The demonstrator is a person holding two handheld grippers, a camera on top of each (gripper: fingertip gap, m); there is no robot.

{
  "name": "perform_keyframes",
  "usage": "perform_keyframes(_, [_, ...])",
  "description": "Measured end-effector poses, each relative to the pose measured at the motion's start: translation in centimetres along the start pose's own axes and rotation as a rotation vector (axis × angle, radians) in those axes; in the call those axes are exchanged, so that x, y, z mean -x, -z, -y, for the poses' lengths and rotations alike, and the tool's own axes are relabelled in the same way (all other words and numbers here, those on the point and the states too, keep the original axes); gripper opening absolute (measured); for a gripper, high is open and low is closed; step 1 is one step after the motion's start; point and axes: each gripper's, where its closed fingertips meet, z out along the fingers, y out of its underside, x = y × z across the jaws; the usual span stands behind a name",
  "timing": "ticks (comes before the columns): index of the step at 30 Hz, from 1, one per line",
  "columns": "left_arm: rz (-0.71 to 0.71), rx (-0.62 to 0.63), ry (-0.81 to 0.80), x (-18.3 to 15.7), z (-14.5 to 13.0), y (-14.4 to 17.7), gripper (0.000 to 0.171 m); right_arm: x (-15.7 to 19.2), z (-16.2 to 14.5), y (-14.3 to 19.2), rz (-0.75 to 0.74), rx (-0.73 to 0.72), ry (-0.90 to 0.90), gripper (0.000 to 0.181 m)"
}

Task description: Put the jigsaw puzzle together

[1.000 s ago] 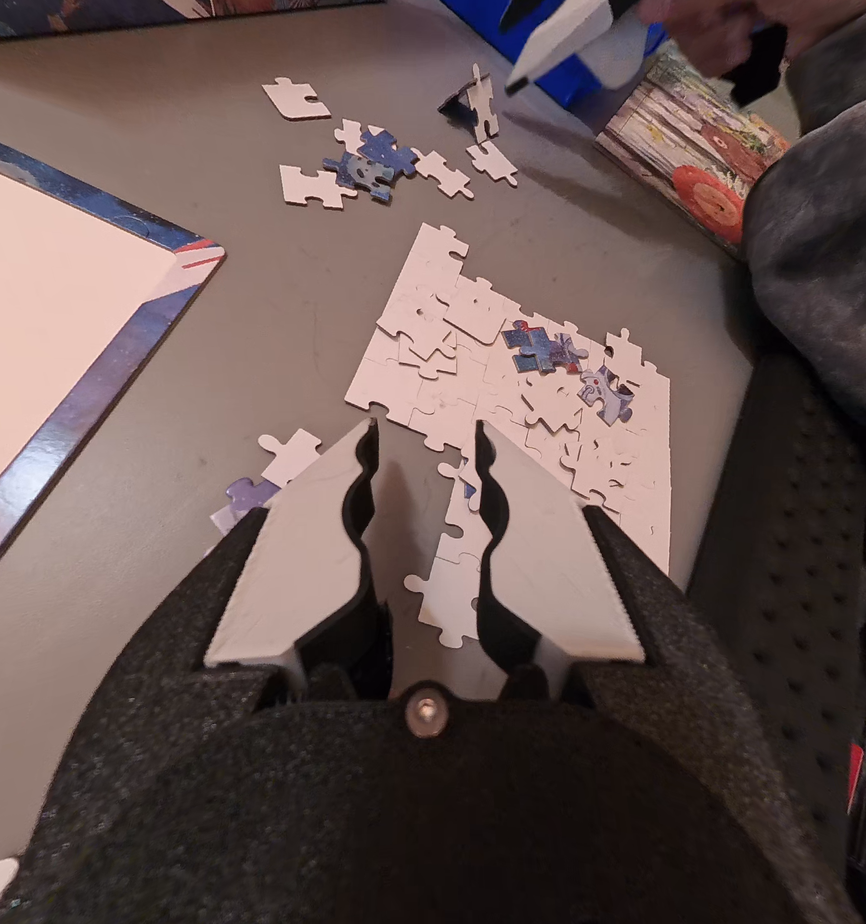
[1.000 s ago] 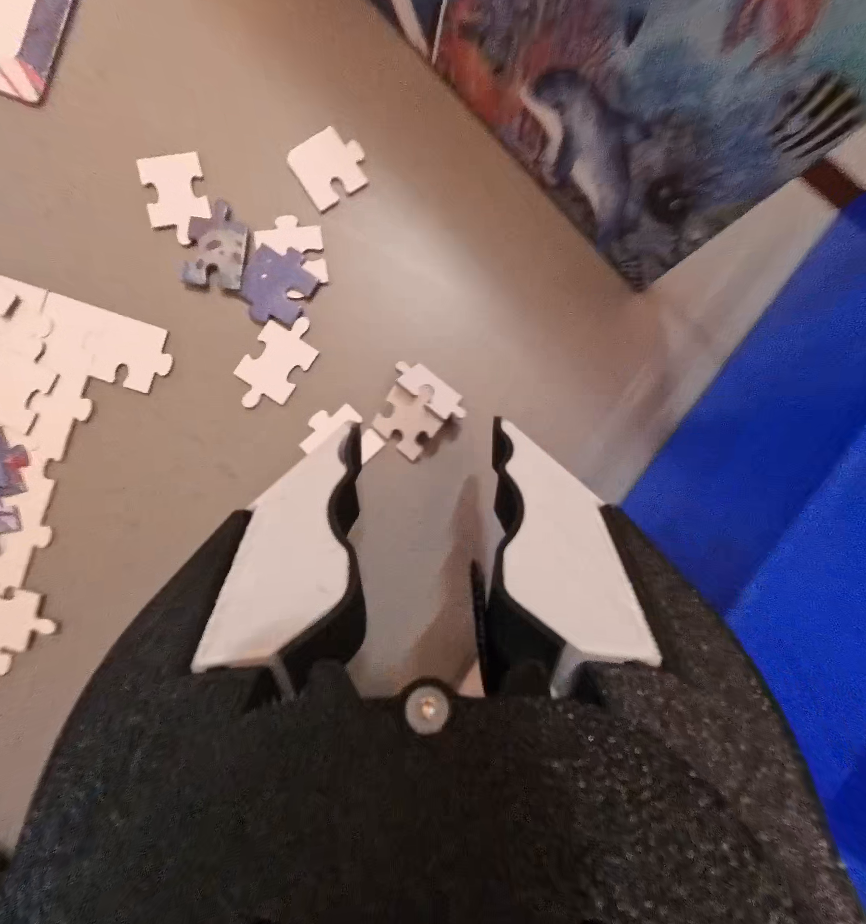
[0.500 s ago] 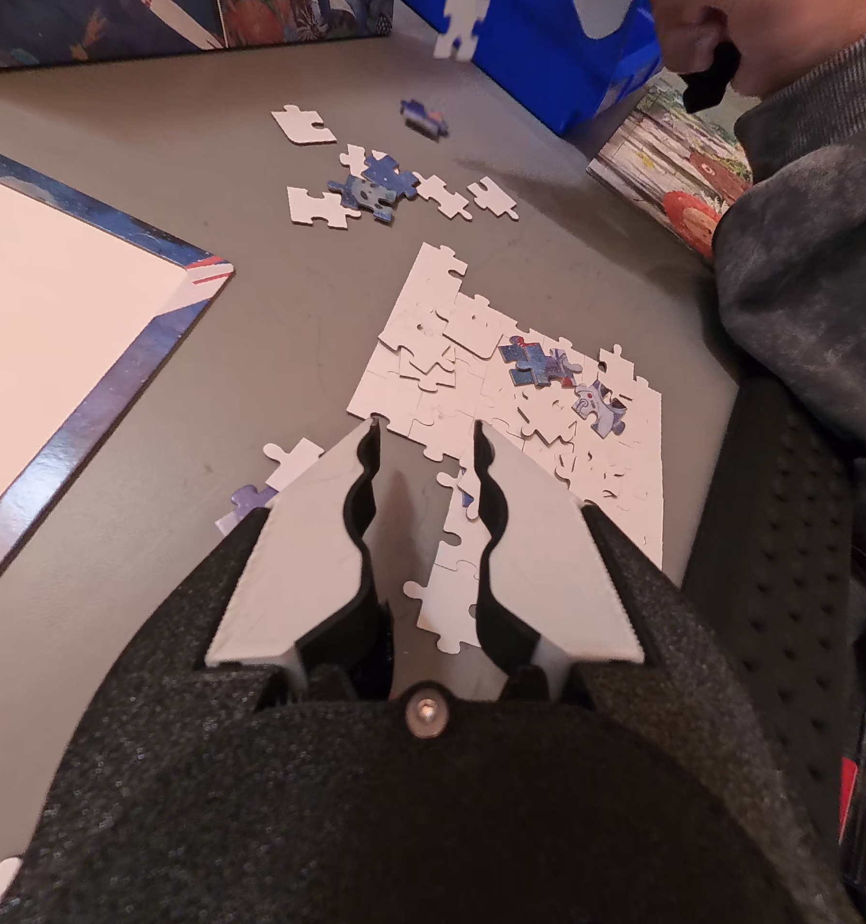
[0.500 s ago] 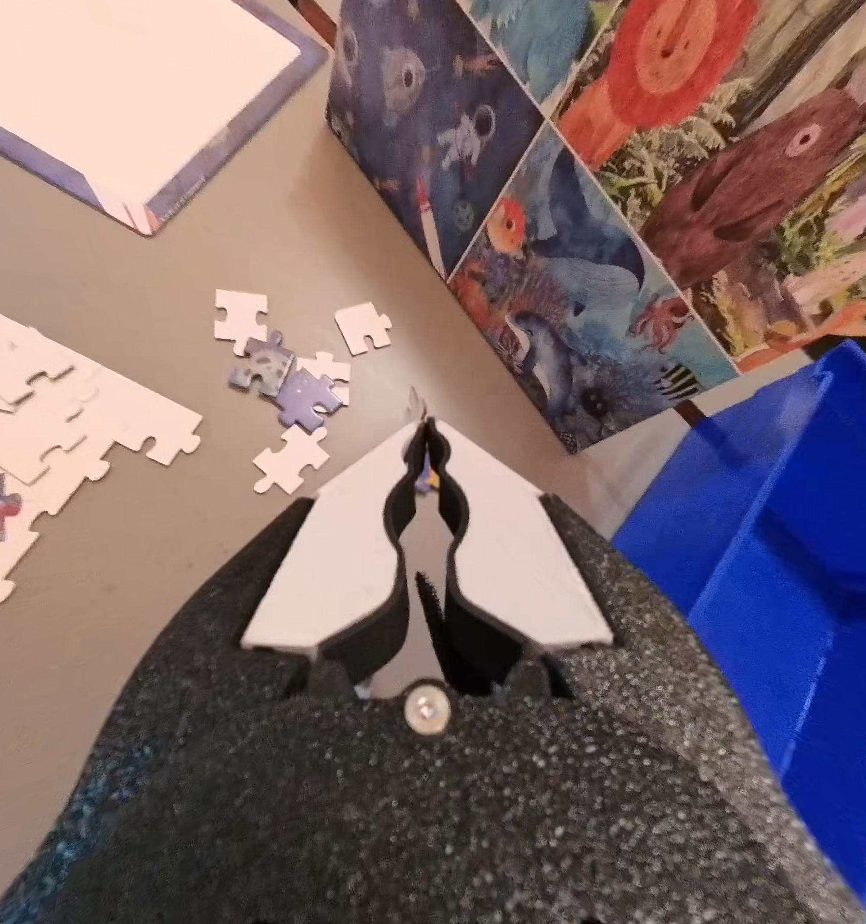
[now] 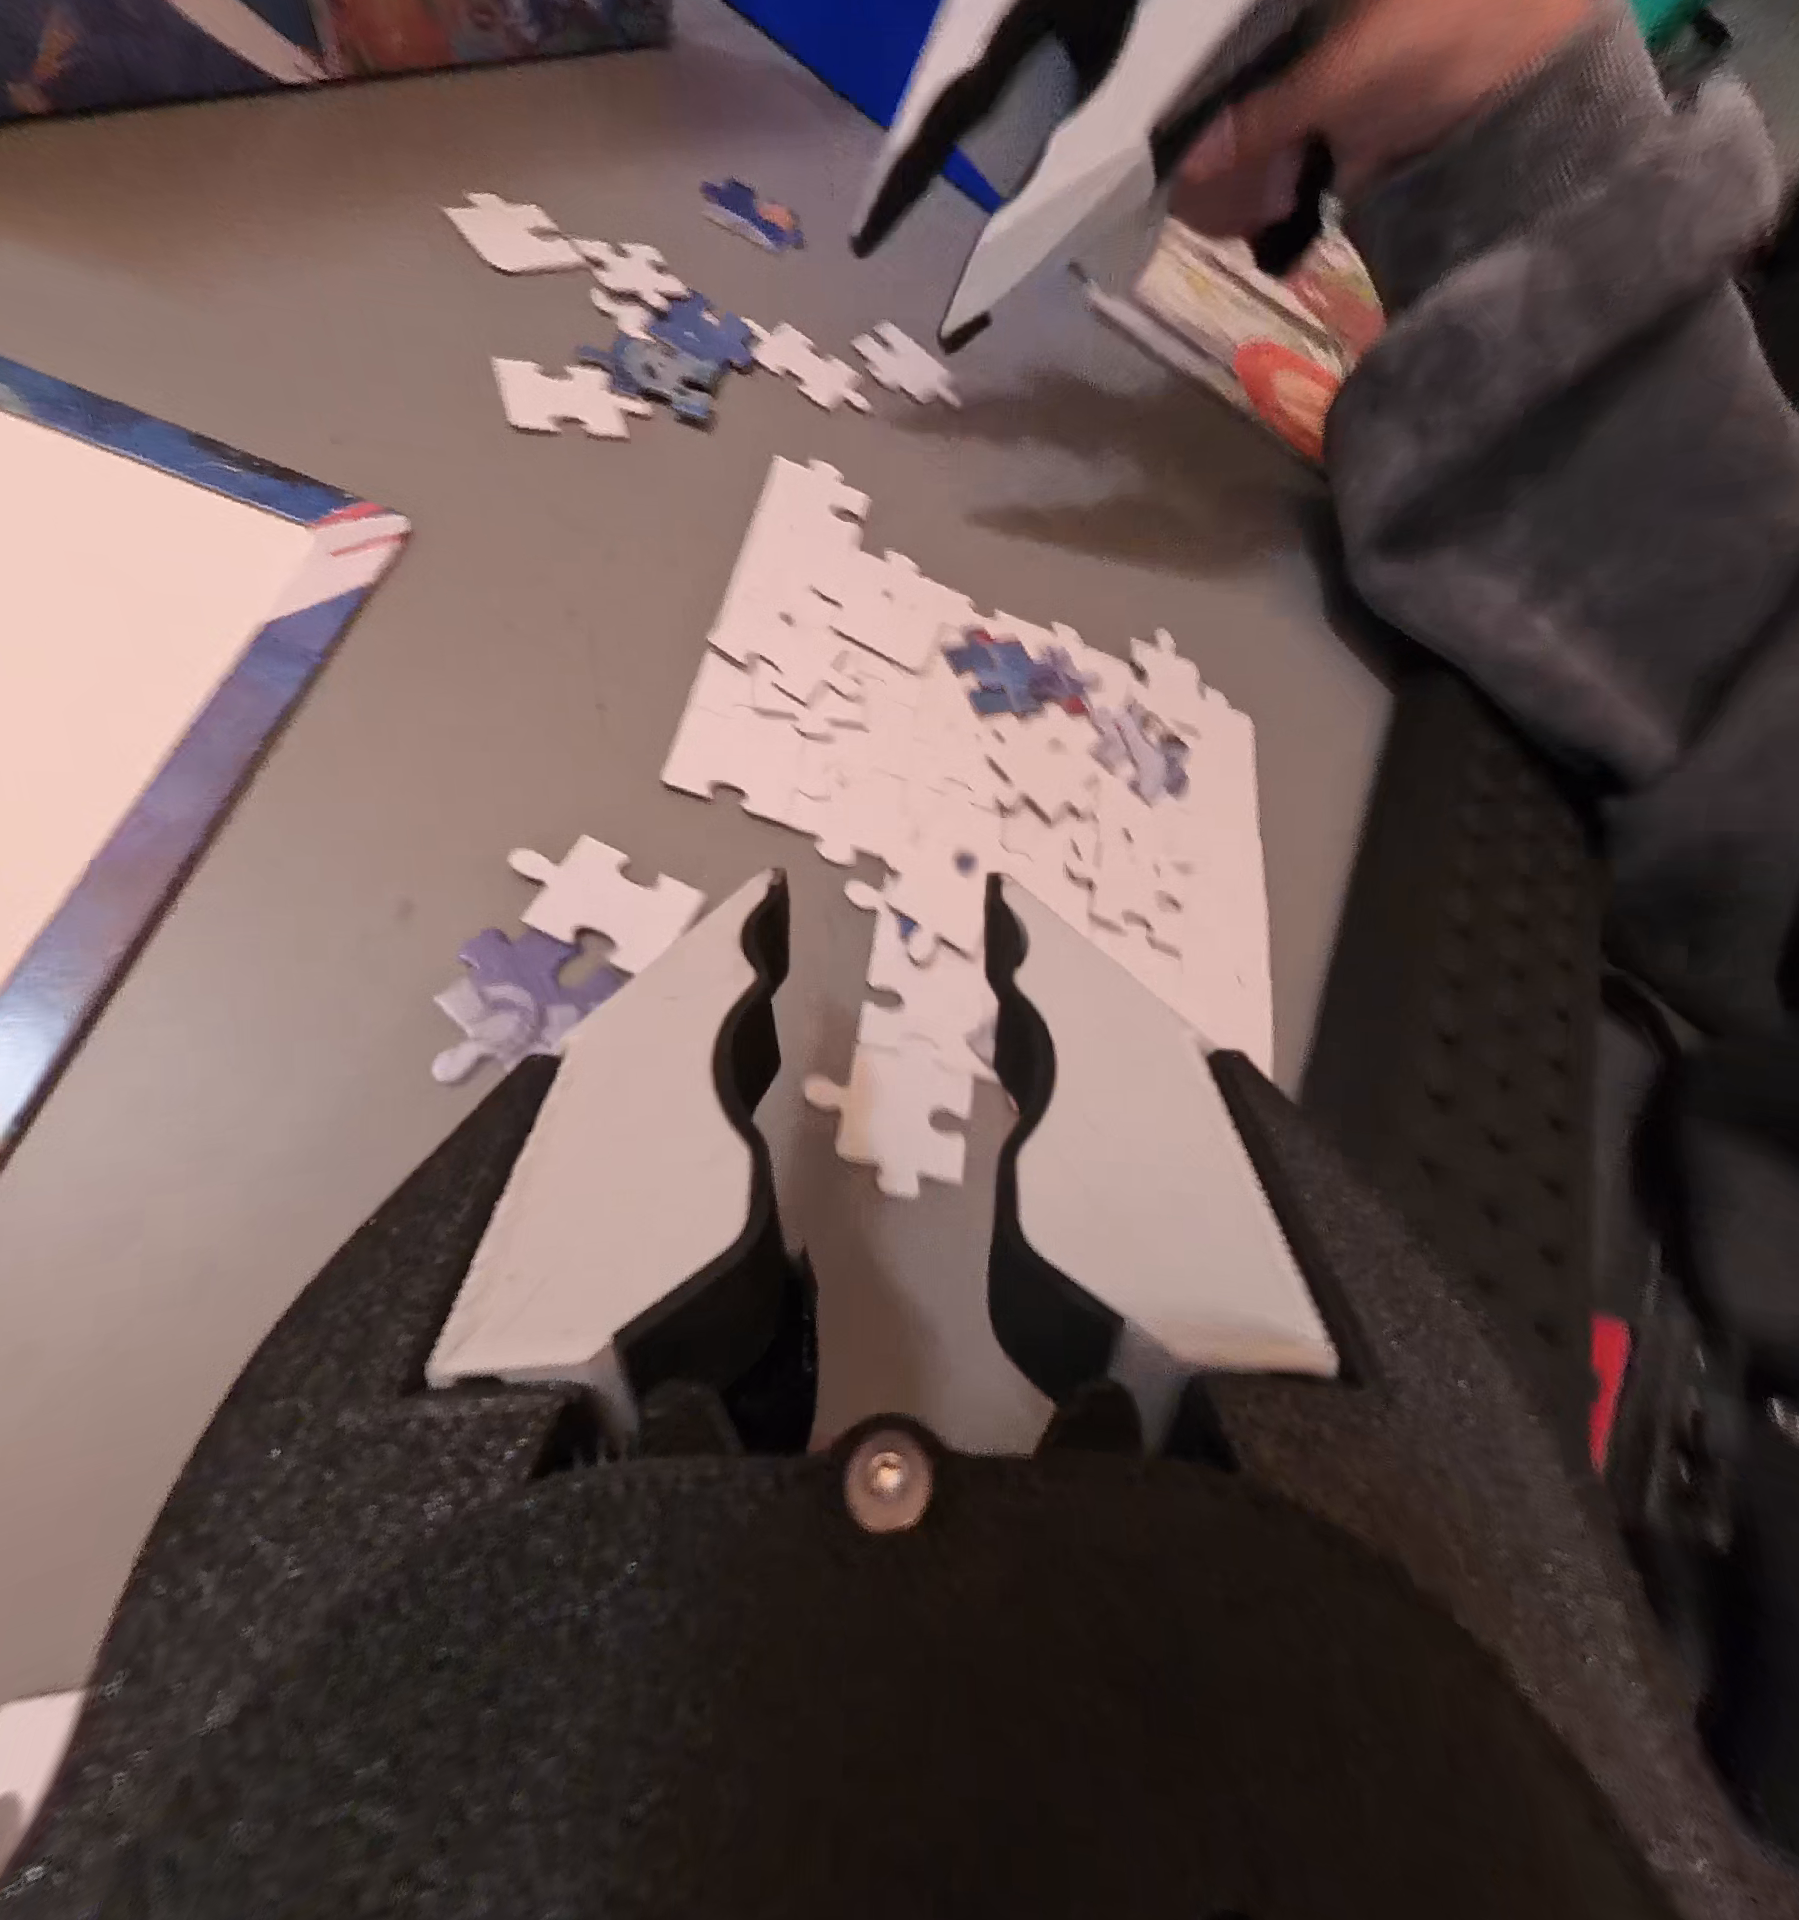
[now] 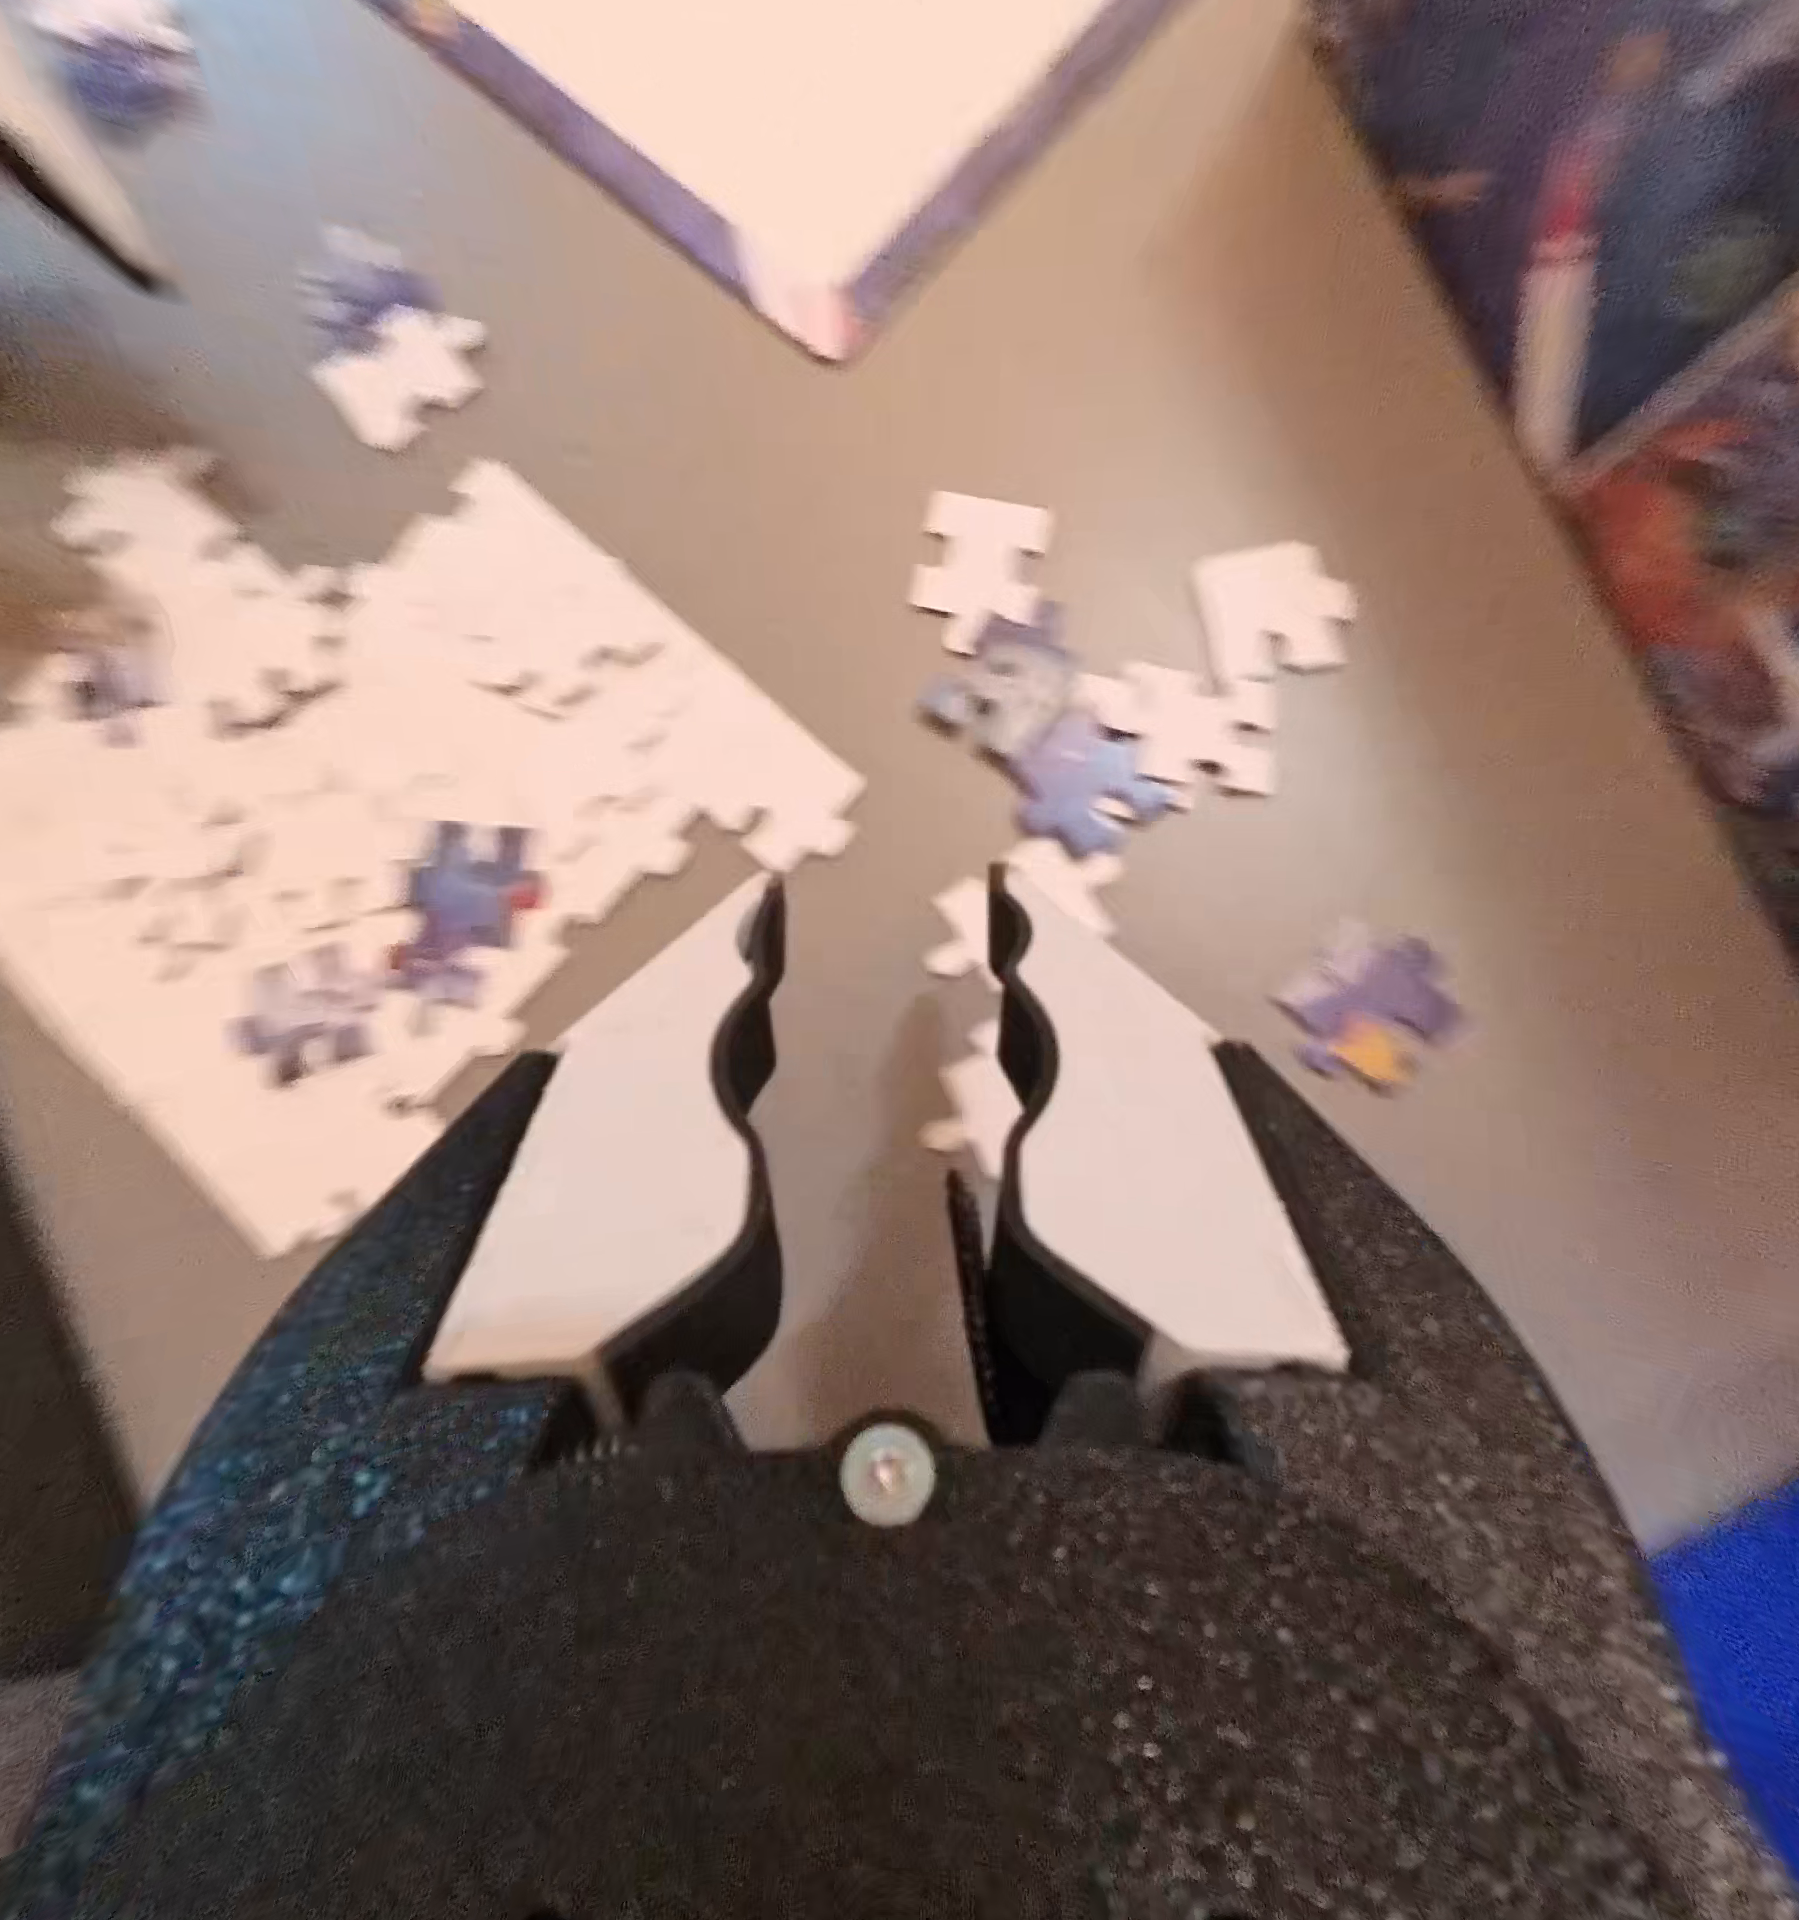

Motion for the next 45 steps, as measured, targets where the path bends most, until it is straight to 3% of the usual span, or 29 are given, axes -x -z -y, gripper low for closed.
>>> perform_keyframes(3, [-0.038, 0.128, -0.129, -1.6, -2.8, 0.2, 0.04, 6.6, 0.7, -0.8, 0.289, 0.022, 0.04, 0.052])
perform_keyframes(8, [0.023, 0.292, -0.188, -1.1, -5.6, -1.6, 0.04, 12.5, 2.8, -5.3, 0.358, 0.019, 0.303, 0.039])
perform_keyframes(11, [0.04, 0.315, -0.203, -0.9, -5.9, -0.9, 0.041, 15.5, 3.2, -7.0, 0.42, 0.027, 0.369, 0.037])
perform_keyframes(13, [0.066, 0.329, -0.211, -0.5, -6.0, -0.1, 0.041, 16.2, 3.3, -8.1, 0.382, 0.032, 0.426, 0.042])
perform_keyframes(16, [0.054, 0.372, -0.223, -0.6, -7.1, 0.5, 0.041, 15.9, 2.3, -9.1, 0.297, 0.109, 0.502, 0.049])
perform_keyframes(18, [0.071, 0.359, -0.265, -0.6, -7.0, 0.2, 0.042, 16.3, 2.1, -9.0, 0.3, 0.126, 0.519, 0.032])
perform_keyframes(20, [0.104, 0.371, -0.303, -0.3, -6.9, 0.0, 0.037, 15.1, 2.0, -8.6, 0.244, 0.145, 0.521, 0.032])
perform_keyframes(23, [0.124, 0.392, -0.322, -0.1, -6.9, 0.0, 0.034, 11.7, 2.1, -6.9, 0.144, 0.127, 0.465, 0.029])
perform_keyframes(24, [0.13, 0.393, -0.326, 0.0, -6.9, 0.0, 0.031, 10.4, 2.3, -5.9, 0.12, 0.108, 0.445, 0.0])
perform_keyframes(27, [0.127, 0.393, -0.334, 0.1, -6.8, -0.1, 0.031, 5.3, 2.4, -2.9, -0.039, 0.056, 0.348, 0.0])
perform_keyframes(29, [0.125, 0.396, -0.347, 0.1, -6.7, -0.1, 0.03, 2.4, 0.9, -1.8, -0.107, 0.099, 0.258, 0.002])
perform_keyframes(31, [0.138, 0.396, -0.362, 0.1, -6.5, -0.3, 0.03, 1.3, -0.2, -1.9, -0.115, 0.125, 0.214, 0.013])
perform_keyframes(33, [0.162, 0.4, -0.393, 0.2, -6.3, -0.4, 0.03, 3.5, 1.1, -2.7, 0.003, 0.048, 0.204, 0.023])
perform_keyframes(35, [0.198, 0.402, -0.435, 0.3, -5.8, -0.5, 0.03, 7.8, 2.6, -4.2, 0.177, 0.001, 0.219, 0.038])
perform_keyframes(39, [0.266, 0.384, -0.536, -0.4, -4.1, 0.0, 0.03, 15.1, 4.5, -7.8, 0.36, -0.036, 0.371, 0.051])
perform_keyframes(43, [0.31, 0.358, -0.628, -1.7, -2.4, 0.3, 0.03, 18.0, 4.9, -9.7, 0.532, -0.019, 0.313, 0.059])
perform_keyframes(44, [0.316, 0.356, -0.636, -1.9, -2.3, 0.4, 0.003, 17.9, 4.5, -10.0, 0.553, 0.022, 0.298, 0.057])
perform_keyframes(45, [0.322, 0.342, -0.651, -2.0, -2.0, 0.3, 0.0, 17.6, 4.7, -10.1, 0.554, 0.016, 0.294, 0.04])
